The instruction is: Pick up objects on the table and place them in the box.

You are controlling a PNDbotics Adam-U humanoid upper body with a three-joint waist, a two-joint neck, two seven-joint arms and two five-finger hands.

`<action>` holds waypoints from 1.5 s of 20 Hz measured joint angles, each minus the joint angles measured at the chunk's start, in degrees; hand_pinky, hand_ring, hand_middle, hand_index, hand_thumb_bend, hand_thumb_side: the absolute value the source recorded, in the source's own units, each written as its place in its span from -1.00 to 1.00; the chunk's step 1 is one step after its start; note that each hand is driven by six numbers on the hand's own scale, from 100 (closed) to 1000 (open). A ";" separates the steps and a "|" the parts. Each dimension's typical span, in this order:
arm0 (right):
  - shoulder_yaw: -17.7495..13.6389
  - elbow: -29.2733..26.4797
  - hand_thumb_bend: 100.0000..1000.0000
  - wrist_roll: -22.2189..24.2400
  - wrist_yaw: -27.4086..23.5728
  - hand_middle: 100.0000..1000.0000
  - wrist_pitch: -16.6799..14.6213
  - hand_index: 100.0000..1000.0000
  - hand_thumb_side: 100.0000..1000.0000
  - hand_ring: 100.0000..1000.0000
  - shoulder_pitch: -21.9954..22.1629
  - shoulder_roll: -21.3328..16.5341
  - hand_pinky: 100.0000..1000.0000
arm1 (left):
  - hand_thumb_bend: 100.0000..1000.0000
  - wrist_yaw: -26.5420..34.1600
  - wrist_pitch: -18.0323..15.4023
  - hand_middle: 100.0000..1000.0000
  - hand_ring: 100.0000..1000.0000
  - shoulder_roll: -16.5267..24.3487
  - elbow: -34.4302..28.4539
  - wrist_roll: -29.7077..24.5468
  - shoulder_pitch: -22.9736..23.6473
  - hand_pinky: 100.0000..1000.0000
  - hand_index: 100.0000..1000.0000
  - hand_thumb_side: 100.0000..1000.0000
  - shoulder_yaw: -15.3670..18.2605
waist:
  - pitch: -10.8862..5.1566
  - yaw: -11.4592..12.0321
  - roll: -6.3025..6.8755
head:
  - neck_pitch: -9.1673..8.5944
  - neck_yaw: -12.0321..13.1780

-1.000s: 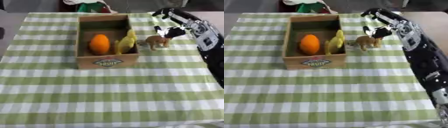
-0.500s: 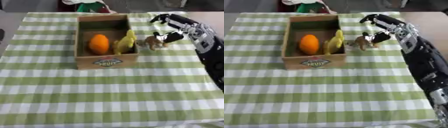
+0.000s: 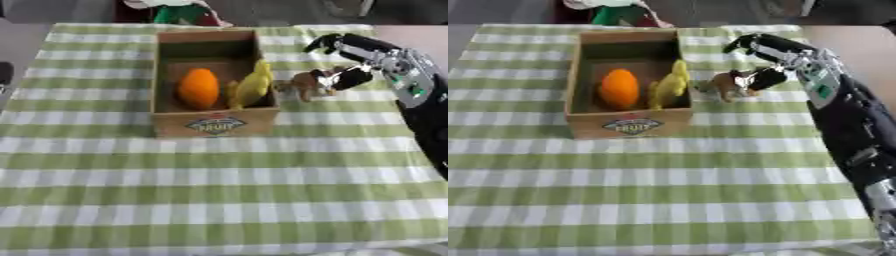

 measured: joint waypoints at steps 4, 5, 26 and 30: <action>-0.06 0.34 -1.00 1.81 0.99 0.72 -0.69 0.81 -0.52 0.98 0.12 -0.49 0.68 | 0.01 0.00 0.03 0.01 0.01 -0.08 0.01 -0.17 0.02 0.56 0.29 -0.26 0.06 | 0.00 -0.06 -0.04 | 0.00 0.03; -0.15 0.39 -1.00 2.08 1.34 0.72 -0.80 0.82 -0.52 0.97 0.13 -0.50 0.68 | 0.02 0.00 0.04 0.01 0.01 -0.17 0.01 -0.20 0.02 0.56 0.29 -0.25 0.07 | 0.00 -0.06 -0.05 | 0.00 0.04; -0.82 3.47 -1.00 1.74 9.21 0.60 -1.55 0.77 -0.40 0.91 0.82 -0.64 0.65 | -0.05 -0.01 0.01 0.02 0.01 -0.31 0.01 -0.43 0.36 0.59 0.30 -0.24 0.21 | 0.21 -0.07 0.39 | 0.00 0.04; -0.82 3.48 -1.00 1.04 11.08 0.46 -1.71 0.63 -0.41 0.85 0.79 -0.19 0.63 | -0.07 0.01 -0.09 0.02 0.02 -0.74 0.00 -0.66 0.41 0.60 0.30 -0.24 0.21 | 0.36 -0.01 0.41 | 0.00 0.00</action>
